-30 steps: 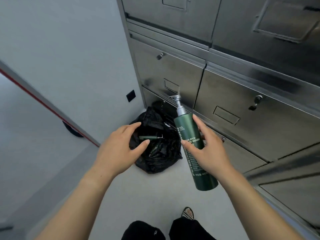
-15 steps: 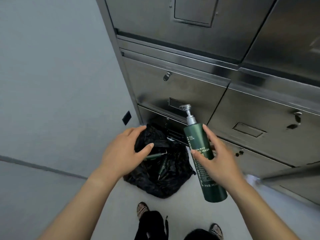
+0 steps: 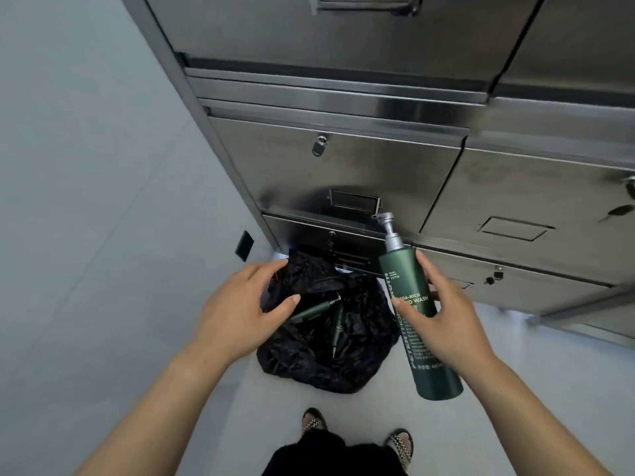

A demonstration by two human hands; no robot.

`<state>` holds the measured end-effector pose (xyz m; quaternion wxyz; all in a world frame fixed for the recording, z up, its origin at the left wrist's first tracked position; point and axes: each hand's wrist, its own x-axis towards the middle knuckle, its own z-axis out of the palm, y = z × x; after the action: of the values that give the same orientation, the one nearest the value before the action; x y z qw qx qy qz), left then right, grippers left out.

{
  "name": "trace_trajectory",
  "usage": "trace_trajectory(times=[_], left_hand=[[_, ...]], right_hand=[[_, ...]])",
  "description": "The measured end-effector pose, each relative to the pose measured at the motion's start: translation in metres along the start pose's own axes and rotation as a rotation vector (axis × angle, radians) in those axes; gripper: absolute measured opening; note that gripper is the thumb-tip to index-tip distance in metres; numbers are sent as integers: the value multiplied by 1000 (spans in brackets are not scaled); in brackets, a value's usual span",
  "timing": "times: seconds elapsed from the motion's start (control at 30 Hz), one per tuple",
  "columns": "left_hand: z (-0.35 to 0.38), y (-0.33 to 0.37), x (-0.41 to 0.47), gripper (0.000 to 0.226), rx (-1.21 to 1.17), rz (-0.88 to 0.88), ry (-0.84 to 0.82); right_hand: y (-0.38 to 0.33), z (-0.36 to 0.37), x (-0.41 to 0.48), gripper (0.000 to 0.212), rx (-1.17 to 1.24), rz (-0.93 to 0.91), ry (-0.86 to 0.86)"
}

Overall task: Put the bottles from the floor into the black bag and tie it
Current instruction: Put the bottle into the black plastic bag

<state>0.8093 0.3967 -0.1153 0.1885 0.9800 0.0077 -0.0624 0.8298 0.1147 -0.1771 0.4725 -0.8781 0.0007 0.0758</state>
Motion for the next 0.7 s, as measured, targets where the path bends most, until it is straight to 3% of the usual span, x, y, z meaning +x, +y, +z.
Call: trace_trajectory(times=[0.37,0.57,0.7], left_hand=[[36,-68,72,63,-55,239,-172],[119,-136,105,63,37,260,-245],[218,-181,120,63,84,227,-253]], right_hand=[[14,65,0,79,-42,146,194],[86,149,19,78,-37,218,132],[176,211,44,78,-36,190,100]])
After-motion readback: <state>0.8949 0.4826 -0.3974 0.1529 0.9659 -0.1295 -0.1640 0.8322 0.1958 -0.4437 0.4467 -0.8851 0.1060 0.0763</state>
